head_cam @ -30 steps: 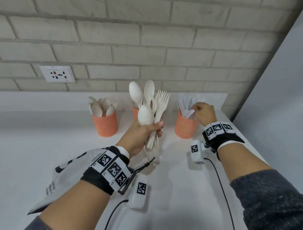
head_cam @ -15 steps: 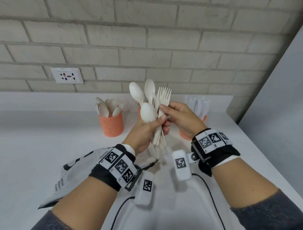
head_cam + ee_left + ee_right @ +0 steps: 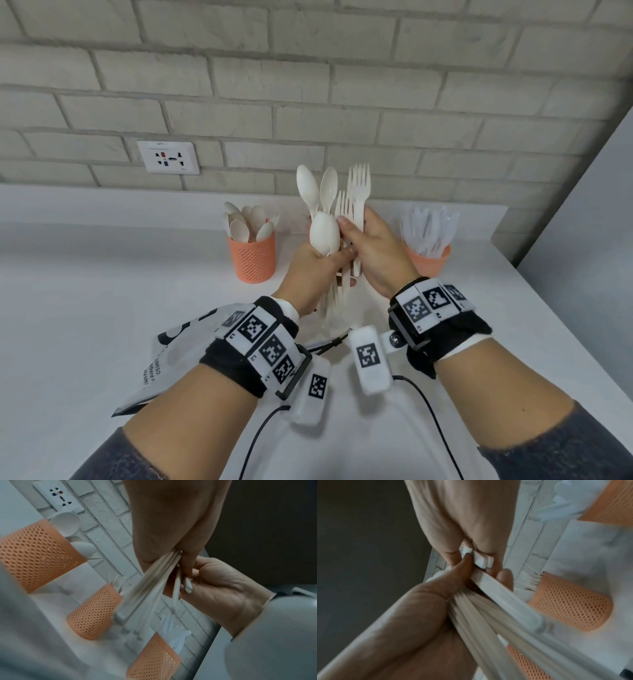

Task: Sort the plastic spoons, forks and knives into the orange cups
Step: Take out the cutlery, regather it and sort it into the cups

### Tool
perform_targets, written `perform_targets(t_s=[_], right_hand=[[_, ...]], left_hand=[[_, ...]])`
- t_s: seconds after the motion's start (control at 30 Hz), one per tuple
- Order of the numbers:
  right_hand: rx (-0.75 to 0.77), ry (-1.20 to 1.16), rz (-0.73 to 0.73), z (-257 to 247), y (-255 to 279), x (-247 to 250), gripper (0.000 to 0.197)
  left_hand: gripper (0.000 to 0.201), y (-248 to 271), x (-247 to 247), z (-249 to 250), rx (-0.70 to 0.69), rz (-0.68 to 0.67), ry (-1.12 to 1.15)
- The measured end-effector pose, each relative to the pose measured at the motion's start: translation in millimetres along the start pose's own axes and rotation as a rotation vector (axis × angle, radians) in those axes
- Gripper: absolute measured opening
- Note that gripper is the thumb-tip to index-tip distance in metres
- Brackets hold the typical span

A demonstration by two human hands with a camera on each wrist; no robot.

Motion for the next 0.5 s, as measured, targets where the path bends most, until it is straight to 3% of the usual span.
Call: perform_targets(t_s=[0.27, 0.37, 0.5], right_hand=[[0.029, 0.023, 0.094, -6.2, -11.6, 15.4, 0.017], [0.010, 0.055, 0.064, -7.3, -16.8, 11.2, 0.016], [-0.085, -0.084, 0.056, 1.4, -31.5, 8.3, 0.014]], left_hand=[[0.026, 2.0, 17.9, 22.9, -0.248, 0.205, -0.389], [0.033, 1.9, 22.0, 24.4, -0.185, 0.199, -0.539], [0.007, -3.2, 31.1, 17.7, -0.046, 0.099, -0.478]])
Point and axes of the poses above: each hand's wrist, its own y-axis away from the middle knuckle, its own x-axis out of the back of the hand, z = x × y, the point moved 7 cm from there along -y, towards the middle knuckle, and after that the axes turned 1 degree about -z, right-handed, at the moved point
